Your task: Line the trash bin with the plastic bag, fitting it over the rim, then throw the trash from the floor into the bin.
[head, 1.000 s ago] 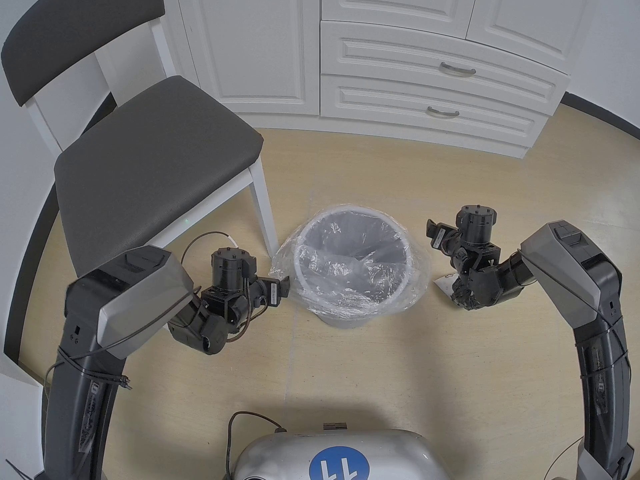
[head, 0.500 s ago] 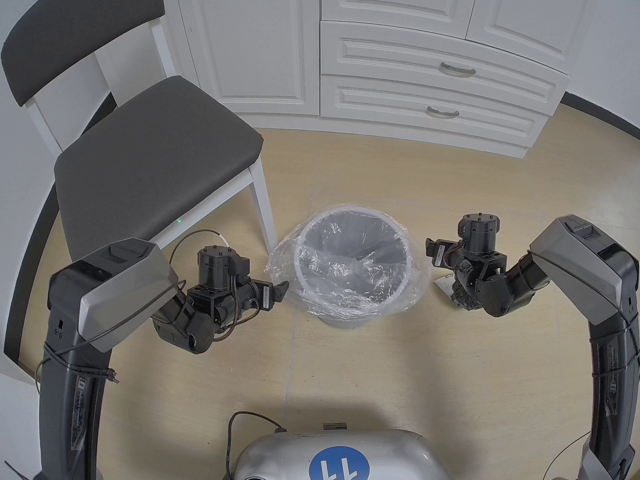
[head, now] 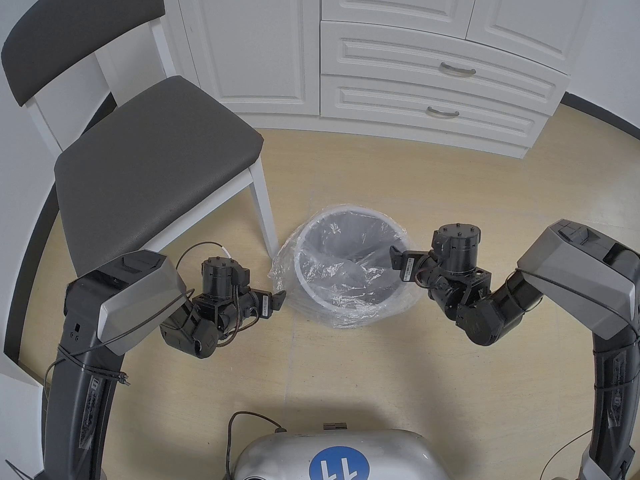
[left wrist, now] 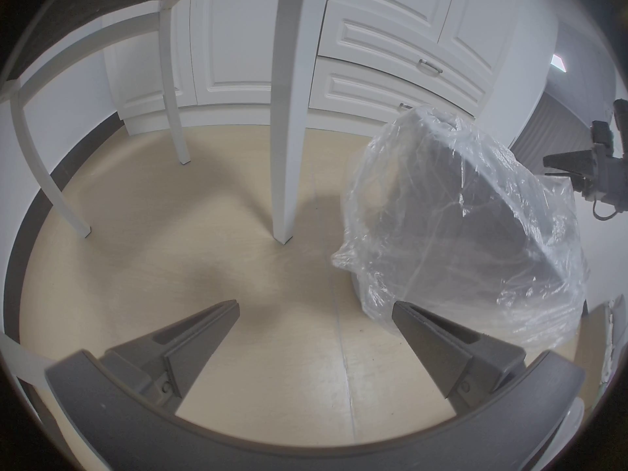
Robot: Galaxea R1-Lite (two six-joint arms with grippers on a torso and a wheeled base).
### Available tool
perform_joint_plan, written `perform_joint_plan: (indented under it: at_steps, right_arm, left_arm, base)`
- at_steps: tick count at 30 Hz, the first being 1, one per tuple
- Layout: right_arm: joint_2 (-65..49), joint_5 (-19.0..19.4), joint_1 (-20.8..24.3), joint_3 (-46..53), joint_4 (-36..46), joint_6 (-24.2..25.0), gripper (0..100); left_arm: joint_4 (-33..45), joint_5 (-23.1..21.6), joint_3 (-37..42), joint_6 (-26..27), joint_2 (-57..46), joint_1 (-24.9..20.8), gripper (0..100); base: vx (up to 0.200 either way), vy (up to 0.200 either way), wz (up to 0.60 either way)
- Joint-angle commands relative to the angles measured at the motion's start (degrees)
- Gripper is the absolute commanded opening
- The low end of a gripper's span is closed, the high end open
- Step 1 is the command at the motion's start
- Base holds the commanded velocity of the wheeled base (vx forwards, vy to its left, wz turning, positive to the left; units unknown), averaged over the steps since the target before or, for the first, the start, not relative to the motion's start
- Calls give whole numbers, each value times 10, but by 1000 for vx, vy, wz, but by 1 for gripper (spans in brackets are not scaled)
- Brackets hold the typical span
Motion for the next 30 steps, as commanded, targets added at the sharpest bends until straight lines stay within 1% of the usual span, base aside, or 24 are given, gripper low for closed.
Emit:
perform_joint_plan:
  at_steps: [1,6,10,16,20,21,22,24,28,30]
  right_arm:
    - [0,-1,24,23,-11,-3,100]
    - [11,-3,32,29,-25,-10,100]
    - [32,-3,41,24,-40,-12,100]
    - [19,-4,43,54,-44,-42,100]
    - [-20,4,38,121,-44,-86,100]
    - [-20,4,38,121,-44,-86,100]
    - [-38,5,38,152,-43,-103,100]
    - [-53,18,38,182,-43,-121,100]
    - [-87,61,39,240,-43,-151,100]
    - [-96,71,39,257,-44,-164,100]
  left_arm:
    - [11,-4,18,7,-9,1,100]
    - [20,-3,26,17,-24,3,100]
    - [19,-5,55,20,-60,3,100]
    - [18,-7,104,22,-123,-5,100]
    - [18,-7,120,29,-148,-7,100]
    - [18,-7,120,29,-148,-7,100]
    - [16,-9,126,34,-154,-7,100]
    - [13,-14,129,34,-160,-7,100]
    - [11,-14,135,34,-169,-10,100]
    - [7,-14,135,33,-170,-16,100]
  base:
    - [0,0,0]
    - [0,0,0]
    - [0,0,0]
    - [0,0,0]
    - [0,0,0]
    - [0,0,0]
    - [0,0,0]
    - [0,0,0]
    - [0,0,0]
    - [0,0,0]
